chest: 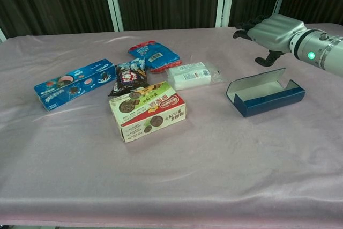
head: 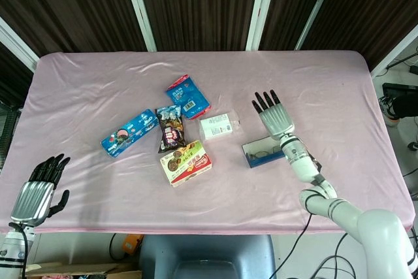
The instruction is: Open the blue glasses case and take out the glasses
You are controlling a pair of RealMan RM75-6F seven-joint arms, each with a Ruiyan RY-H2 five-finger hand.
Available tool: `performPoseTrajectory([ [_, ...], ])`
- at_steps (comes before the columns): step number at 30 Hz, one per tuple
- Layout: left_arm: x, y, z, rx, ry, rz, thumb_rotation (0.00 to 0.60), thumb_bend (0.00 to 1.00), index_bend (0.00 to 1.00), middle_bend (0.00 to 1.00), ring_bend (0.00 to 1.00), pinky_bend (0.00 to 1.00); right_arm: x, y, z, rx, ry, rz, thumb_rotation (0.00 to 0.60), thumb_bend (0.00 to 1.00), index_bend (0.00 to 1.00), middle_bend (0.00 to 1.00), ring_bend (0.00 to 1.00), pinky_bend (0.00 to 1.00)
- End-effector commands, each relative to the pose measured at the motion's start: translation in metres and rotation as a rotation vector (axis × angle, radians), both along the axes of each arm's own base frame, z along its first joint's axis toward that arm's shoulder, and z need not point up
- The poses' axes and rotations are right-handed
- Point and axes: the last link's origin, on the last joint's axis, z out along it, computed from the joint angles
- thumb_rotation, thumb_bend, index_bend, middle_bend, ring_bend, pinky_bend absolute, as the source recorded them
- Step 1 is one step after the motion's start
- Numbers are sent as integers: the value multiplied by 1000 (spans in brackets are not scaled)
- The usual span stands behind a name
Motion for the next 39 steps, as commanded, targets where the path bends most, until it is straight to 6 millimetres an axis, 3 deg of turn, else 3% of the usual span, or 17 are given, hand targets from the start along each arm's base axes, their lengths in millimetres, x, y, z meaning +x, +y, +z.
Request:
performPoseTrajectory([
  [1,1,-1,0,2,-4,-5,600,443,0,13,16,120,-2,18,21,17,-67,55,600,540,216,0,0,0],
  [8,3,-4,0,-1,-6,-16,600,444,0,13,16,120,-11,81,58,126,-135,125,600,520,297,0,0,0],
  [12,3,-5,0,-2,-8,-22,600,444,0,13,16,120,-27,113,65,199,-120,100,600,523,358,0,0,0],
  [15,4,-6,0,-3,-9,-25,600,443,0,13,16,120,-38,122,61,239,-117,57,600,524,384,0,0,0],
  [21,4,-6,0,-7,-12,-29,600,442,0,13,16,120,-45,118,48,265,-141,4,600,524,403,0,0,0],
  [30,3,-5,0,-6,-12,-28,600,442,0,13,16,120,-32,104,27,297,-144,4,600,525,409,0,0,0],
  [39,4,-5,-1,-14,-10,-29,600,442,0,13,17,121,-25,106,8,337,-116,6,600,525,417,0,0,0],
])
